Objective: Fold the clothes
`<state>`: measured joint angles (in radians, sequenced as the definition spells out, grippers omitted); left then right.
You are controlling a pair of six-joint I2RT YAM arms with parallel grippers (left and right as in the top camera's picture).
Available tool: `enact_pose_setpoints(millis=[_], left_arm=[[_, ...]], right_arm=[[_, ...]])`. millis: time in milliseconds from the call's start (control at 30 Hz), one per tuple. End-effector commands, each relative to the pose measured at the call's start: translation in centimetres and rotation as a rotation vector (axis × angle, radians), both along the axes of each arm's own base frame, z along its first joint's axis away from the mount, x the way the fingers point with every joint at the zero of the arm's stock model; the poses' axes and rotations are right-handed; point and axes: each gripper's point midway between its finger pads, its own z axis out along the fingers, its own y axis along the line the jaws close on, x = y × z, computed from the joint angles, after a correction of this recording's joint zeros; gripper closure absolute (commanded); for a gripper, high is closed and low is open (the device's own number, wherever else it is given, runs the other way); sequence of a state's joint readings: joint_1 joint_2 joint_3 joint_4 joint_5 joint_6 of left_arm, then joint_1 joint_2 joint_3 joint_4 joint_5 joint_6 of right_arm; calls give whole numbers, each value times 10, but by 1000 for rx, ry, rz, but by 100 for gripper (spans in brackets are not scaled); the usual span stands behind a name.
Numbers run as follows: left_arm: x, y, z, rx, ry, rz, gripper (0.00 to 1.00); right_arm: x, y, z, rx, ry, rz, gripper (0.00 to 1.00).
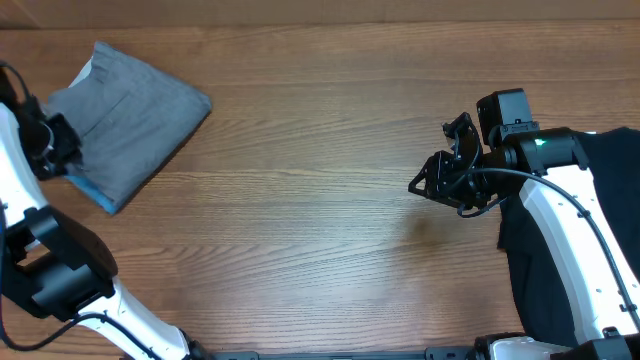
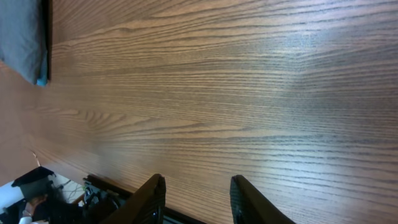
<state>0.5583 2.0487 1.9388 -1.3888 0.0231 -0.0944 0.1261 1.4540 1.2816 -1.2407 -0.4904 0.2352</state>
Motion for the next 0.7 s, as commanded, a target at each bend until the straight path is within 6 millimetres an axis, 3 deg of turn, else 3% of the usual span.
enact_pose_setpoints(millis=[0,33,233,400,433,467,667], left_arm=[[-16,-4,-57,-38,83,1,85],[-12,-5,-73,-44,59,6,96],[-15,-15,-126,-27,39,-13,96],[-20,-35,-170,-33,0,4,96],[-16,-41,-174,-49,-25,0,96],[-1,-59,-180,-95,-98,-12,96],[38,-97,-177,-97,-192,-71,96]], right_arm=[[4,2,11,9,-42,8,62],[5,2,11,10,-45,8,59],[8,2,11,7,-57,7,59],[8,0,10,-4,-59,4,58],[9,0,11,-3,-62,4,58],[12,1,11,-1,-76,4,58],[14,1,12,0,-85,3,58]])
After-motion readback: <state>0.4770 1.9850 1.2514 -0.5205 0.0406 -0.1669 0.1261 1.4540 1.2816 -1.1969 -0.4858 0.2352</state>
